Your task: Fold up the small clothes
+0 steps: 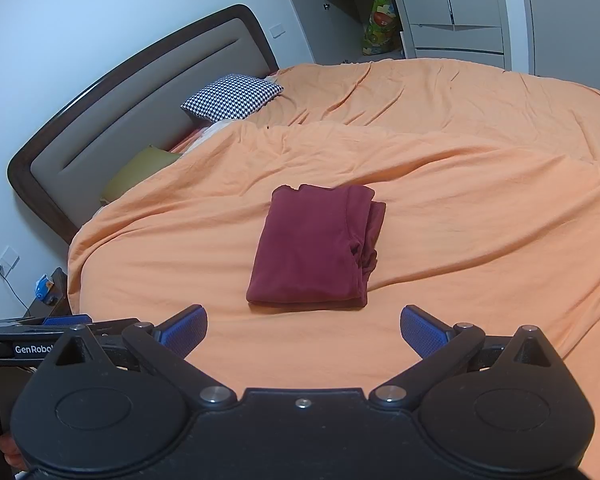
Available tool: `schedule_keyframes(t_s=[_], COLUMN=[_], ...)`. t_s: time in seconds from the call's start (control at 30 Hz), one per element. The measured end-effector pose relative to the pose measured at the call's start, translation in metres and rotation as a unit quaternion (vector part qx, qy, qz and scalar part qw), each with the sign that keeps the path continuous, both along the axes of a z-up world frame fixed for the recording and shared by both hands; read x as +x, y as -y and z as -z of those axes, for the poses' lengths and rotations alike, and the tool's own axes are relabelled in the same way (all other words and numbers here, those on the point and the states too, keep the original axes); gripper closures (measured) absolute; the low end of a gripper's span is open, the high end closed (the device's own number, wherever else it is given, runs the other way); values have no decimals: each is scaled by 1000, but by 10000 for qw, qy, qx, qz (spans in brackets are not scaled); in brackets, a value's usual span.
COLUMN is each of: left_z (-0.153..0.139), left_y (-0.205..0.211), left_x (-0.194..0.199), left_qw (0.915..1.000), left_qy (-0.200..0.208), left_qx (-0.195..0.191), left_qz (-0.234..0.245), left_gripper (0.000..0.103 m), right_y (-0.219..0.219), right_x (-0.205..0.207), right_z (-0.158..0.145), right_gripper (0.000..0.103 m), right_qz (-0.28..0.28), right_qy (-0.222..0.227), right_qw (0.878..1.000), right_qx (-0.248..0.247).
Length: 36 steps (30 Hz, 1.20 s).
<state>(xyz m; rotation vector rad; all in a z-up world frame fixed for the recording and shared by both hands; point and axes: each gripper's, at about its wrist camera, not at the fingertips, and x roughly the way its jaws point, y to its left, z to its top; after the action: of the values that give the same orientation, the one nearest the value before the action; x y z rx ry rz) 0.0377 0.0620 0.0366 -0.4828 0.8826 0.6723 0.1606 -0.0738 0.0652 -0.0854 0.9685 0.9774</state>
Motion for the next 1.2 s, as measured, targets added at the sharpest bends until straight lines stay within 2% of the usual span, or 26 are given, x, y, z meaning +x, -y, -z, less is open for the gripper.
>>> schedule_keyframes(t_s=[1.2], left_z=[2], left_y=[7], left_x=[-5], left_qw=[10000], left_qy=[53], left_qx=[-78], left_qz=[-18], left_gripper=[0], right_y=[-1], right_x=[-4], right_z=[-3], right_gripper=[0], right_qz=[-10], right_qy=[19], right_qw=[10000], right_qx=[31])
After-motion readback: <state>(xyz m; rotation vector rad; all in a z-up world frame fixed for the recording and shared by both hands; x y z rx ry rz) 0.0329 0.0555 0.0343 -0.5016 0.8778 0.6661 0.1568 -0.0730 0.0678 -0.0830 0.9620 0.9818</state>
